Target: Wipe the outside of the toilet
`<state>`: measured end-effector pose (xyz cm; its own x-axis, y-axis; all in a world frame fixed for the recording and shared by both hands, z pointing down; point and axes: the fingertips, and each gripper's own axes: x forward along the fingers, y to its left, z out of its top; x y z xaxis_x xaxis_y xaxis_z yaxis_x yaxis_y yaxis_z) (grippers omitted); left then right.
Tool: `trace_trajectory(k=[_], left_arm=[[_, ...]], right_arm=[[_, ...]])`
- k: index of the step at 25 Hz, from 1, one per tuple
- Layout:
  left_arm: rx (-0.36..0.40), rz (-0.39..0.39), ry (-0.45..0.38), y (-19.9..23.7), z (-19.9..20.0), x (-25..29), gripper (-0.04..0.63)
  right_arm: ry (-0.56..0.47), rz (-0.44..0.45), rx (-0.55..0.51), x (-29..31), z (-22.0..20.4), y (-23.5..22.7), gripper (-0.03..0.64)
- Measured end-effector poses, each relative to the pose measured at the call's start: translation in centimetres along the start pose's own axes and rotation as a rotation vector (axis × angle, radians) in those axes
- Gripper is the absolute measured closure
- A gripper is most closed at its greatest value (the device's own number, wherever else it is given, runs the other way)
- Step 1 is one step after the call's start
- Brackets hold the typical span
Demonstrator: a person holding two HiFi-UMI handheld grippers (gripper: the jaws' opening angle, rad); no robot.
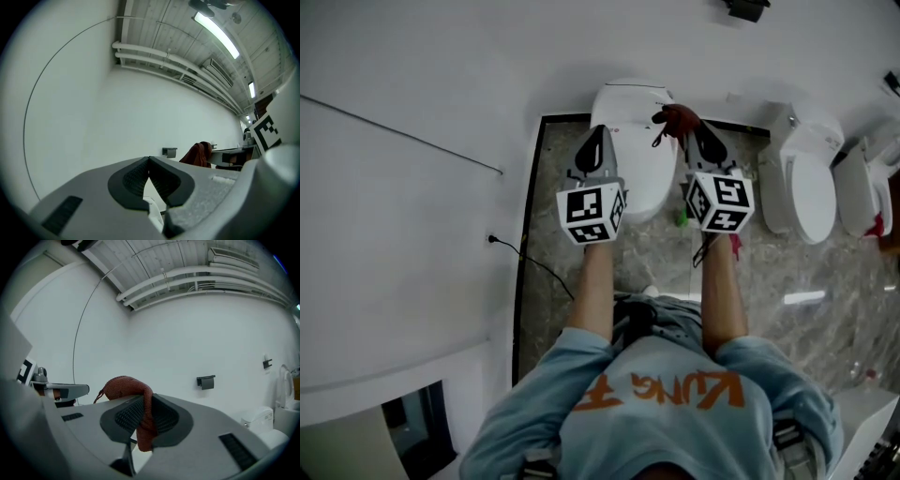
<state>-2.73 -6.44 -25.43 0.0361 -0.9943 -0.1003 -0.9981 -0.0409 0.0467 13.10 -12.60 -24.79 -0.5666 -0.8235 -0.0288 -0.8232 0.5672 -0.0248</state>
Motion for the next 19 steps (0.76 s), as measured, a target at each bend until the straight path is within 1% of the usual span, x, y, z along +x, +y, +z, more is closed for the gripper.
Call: trace_trajectory(k=[6, 11, 19], left_arm=[[-0.011, 0.001, 0.007, 0.5, -0.1, 0.2, 0.601], [-0.005, -0.010, 0.008, -0.5, -0.2, 0.2, 0.601], [-0.011, -0.010, 0.002, -0.9, -0.1, 0.3, 0.601]], right_arm=[[-0.020, 0.005, -0.014, 0.3, 0.8, 0.6, 0.566], [-0.027, 0.013, -0.026, 0.1, 0.8, 0.4, 0.566], [-0.048, 0.018, -0.041, -0.1, 1.3, 0.5, 0.566]])
